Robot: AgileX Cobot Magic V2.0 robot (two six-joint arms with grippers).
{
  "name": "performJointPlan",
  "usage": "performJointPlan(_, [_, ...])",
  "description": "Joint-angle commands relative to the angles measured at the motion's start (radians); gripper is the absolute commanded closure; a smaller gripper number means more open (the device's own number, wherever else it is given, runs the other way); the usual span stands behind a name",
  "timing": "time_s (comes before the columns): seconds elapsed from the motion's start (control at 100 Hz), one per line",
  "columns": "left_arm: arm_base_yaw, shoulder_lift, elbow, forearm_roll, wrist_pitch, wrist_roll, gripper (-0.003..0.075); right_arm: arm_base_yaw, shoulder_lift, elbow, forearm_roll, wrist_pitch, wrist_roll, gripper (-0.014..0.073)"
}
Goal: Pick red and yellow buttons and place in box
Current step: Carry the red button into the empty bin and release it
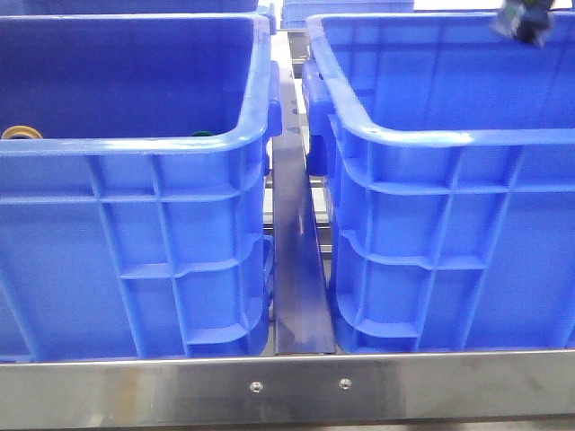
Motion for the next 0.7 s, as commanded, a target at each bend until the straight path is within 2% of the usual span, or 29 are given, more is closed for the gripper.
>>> performJointPlan(0.0, [0.003, 0.004, -0.025, 0.029, -0.056, -0.009, 0.0739, -0.009, 0.032, -0.041, 0.007, -0.043, -0.052, 0.0386])
performJointPlan(0.17, [0.003, 0.004, -0.025, 0.029, -0.056, -0.009, 0.0739, -0.009, 0.160, -0.090, -0.010, -0.076, -0.057, 0.0386])
performJointPlan(0.46, [0.003, 0.004, -0.025, 0.029, -0.056, -0.009, 0.0739, -0.009, 0.388, -0.262, -0.015, -0.075, -0.057, 0.0386])
performJointPlan(0.69, [0.003, 0.004, -0.025, 0.029, -0.056, -0.009, 0.0739, -0.009, 0.498, -0.328, -0.016, -0.074, -0.057, 0.0386])
